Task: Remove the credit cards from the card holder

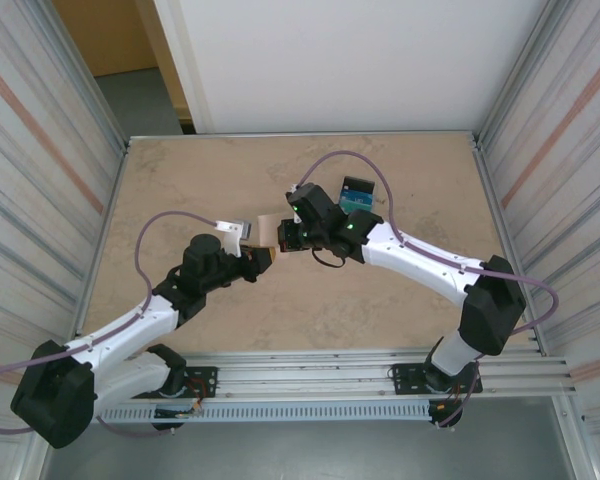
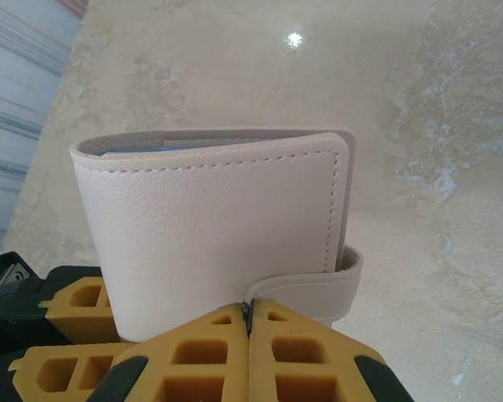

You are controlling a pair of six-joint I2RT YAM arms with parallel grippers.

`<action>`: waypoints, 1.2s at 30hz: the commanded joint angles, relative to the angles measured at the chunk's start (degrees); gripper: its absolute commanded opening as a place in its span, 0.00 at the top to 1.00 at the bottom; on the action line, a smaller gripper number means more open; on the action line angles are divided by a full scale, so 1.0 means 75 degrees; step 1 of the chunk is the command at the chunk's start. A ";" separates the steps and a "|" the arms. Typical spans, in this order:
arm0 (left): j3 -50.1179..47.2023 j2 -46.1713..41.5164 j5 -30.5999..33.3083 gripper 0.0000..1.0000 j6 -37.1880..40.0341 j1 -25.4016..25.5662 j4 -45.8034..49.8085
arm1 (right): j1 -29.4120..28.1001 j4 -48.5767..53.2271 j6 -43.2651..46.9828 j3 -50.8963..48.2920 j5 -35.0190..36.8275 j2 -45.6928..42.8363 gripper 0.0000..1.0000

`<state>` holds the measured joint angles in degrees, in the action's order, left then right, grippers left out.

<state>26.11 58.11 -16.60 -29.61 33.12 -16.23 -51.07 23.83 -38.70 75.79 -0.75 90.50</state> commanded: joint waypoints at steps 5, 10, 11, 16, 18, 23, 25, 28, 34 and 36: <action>0.0128 -0.0313 0.0127 1.00 -0.0066 0.0025 -0.0390 | 0.0110 0.0249 0.0156 -0.0155 0.0259 -0.0254 1.00; 0.0115 -0.0319 0.0173 1.00 -0.0061 0.0025 -0.0380 | 0.0101 0.0267 0.0168 -0.0182 0.0306 -0.0288 1.00; 0.0117 -0.0326 0.0184 1.00 -0.0066 0.0026 -0.0379 | 0.0117 0.0264 0.0173 -0.0197 0.0332 -0.0311 1.00; 0.0111 -0.0328 0.0214 1.00 -0.0054 0.0025 -0.0379 | 0.0116 0.0233 0.0201 -0.0282 0.0382 -0.0395 1.00; 0.0117 -0.0306 0.0209 1.00 -0.0050 0.0025 -0.0381 | 0.0116 0.0193 0.0203 -0.0325 0.0382 -0.0428 1.00; 0.0093 -0.0311 0.0221 1.00 -0.0060 0.0014 -0.0402 | 0.0114 0.0171 0.0189 -0.0411 0.0439 -0.0488 1.00; 0.0081 -0.0318 0.0233 1.00 -0.0060 0.0015 -0.0400 | 0.0115 0.0162 0.0191 -0.0443 0.0461 -0.0517 1.00; 0.0064 -0.0331 0.0253 1.00 -0.0056 0.0013 -0.0401 | 0.0117 0.0143 0.0202 -0.0490 0.0499 -0.0565 1.00; 0.0069 -0.0330 0.0268 1.00 -0.0036 0.0013 -0.0426 | 0.0118 0.0099 0.0225 -0.0531 0.0533 -0.0604 1.00; 0.0064 -0.0329 0.0268 1.00 -0.0034 0.0007 -0.0426 | 0.0119 0.0080 0.0237 -0.0543 0.0501 -0.0596 1.00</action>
<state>26.11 57.14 -15.49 -29.82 33.36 -16.56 -50.50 22.83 -38.22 72.14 1.32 87.61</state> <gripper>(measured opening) 0.162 0.061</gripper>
